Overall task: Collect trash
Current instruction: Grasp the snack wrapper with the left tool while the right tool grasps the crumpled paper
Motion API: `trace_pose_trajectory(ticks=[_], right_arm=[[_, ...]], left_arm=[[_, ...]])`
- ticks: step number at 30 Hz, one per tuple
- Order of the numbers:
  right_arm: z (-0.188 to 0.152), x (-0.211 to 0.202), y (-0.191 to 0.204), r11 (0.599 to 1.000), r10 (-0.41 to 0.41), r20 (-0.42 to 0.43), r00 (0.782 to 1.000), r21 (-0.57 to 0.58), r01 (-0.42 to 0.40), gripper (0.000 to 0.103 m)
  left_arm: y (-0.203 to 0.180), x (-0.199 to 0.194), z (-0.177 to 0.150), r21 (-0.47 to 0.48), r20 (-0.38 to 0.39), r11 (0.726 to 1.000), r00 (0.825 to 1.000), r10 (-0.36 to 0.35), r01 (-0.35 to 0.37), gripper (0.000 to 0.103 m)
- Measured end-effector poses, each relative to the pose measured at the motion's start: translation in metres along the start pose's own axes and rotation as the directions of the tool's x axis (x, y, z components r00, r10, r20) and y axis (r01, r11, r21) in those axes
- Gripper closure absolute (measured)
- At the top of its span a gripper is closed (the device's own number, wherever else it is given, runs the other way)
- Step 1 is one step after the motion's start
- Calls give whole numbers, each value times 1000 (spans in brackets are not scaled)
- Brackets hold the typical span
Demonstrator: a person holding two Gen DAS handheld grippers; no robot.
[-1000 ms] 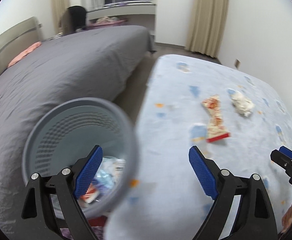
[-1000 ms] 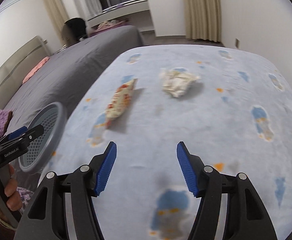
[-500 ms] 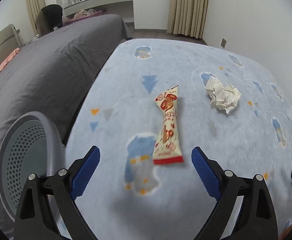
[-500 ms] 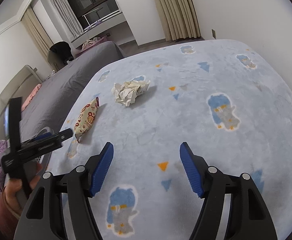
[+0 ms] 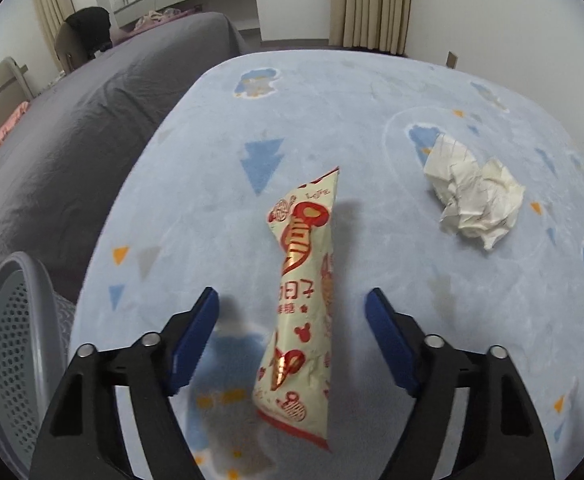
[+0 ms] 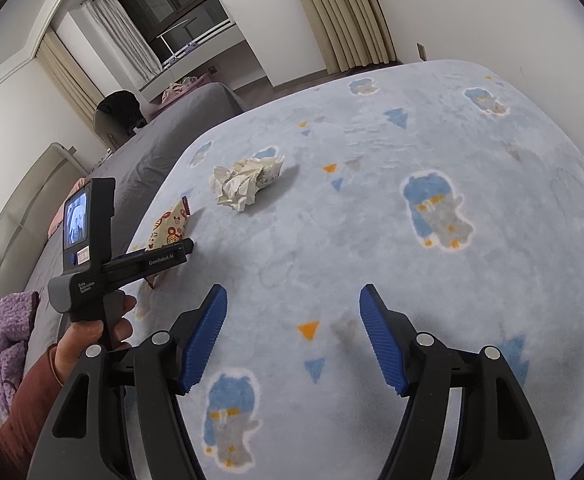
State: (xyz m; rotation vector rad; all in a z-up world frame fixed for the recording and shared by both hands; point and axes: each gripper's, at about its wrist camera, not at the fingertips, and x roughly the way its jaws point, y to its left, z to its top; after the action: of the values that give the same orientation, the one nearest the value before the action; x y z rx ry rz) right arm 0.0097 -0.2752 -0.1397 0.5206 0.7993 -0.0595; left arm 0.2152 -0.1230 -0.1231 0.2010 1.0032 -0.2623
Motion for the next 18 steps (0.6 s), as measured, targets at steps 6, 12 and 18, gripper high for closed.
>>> trace_pose_trajectory(ticks=[6,12,18], right_arm=[[-1,5,1,1000,-17,-7,1000,-8,17,37],[-4,12,9,999,-37,-12,999,-35,36,37],[-3,27,26,997,-57,-36,998,-62,54,37]], left_arm=[[-3,-11,-4,30,-1,998,998,-62,62,82],[15,-49,-26,64,43,996,997,-70,67,82],[46,-71,-36,74,103,997,994,-23,15,82]])
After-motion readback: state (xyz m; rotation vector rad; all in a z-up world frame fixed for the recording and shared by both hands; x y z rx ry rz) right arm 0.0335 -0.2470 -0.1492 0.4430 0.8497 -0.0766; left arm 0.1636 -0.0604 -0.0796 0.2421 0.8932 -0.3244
